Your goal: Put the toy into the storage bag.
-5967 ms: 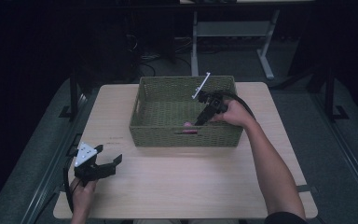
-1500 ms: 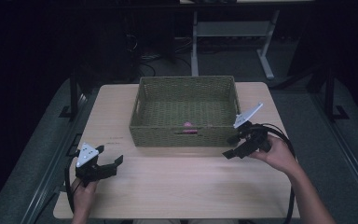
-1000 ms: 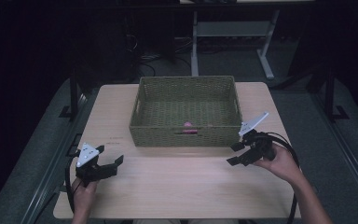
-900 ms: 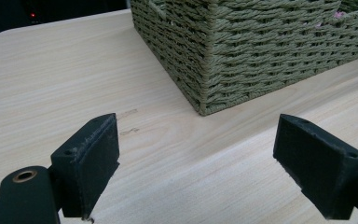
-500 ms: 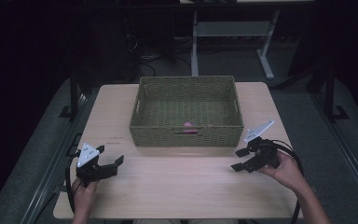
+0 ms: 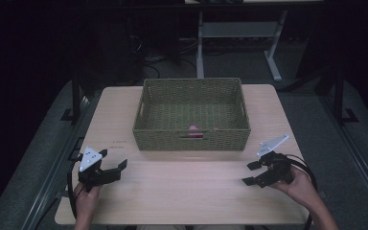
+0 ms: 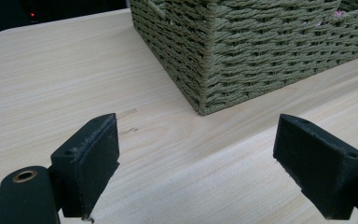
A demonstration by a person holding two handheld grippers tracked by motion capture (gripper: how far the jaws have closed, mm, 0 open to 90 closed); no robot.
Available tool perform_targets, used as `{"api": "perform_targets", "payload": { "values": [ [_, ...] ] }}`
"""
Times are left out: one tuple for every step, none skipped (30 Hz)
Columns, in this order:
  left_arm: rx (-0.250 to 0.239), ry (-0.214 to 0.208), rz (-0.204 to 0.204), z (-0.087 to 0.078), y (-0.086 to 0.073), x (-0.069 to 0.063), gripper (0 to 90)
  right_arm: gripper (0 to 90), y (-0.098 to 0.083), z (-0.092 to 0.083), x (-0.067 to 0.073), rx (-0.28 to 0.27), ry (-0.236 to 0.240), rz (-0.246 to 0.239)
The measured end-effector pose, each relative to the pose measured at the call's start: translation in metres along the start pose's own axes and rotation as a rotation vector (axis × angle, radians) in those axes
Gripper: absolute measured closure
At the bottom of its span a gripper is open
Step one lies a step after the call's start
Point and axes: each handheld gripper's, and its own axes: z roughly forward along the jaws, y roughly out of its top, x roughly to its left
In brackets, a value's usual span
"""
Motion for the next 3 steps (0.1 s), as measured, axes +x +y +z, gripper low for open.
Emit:
{"api": "perform_targets", "payload": {
  "values": [
    [-0.001,0.000,0.001,0.0004,0.0003,-0.0004,13.9,32.8,-0.0026,0.0000,0.0010,-0.003,-0.005,0.001],
    [0.000,0.000,0.002,0.0007,0.0005,-0.0008,13.9,32.8,-0.0052,0.0000,0.0019,-0.008,-0.007,0.004],
    [0.002,0.000,0.006,0.0009,0.0005,-0.0008,13.8,32.8,-0.0077,0.0002,0.0026,-0.011,-0.003,0.007]
  ]
}}
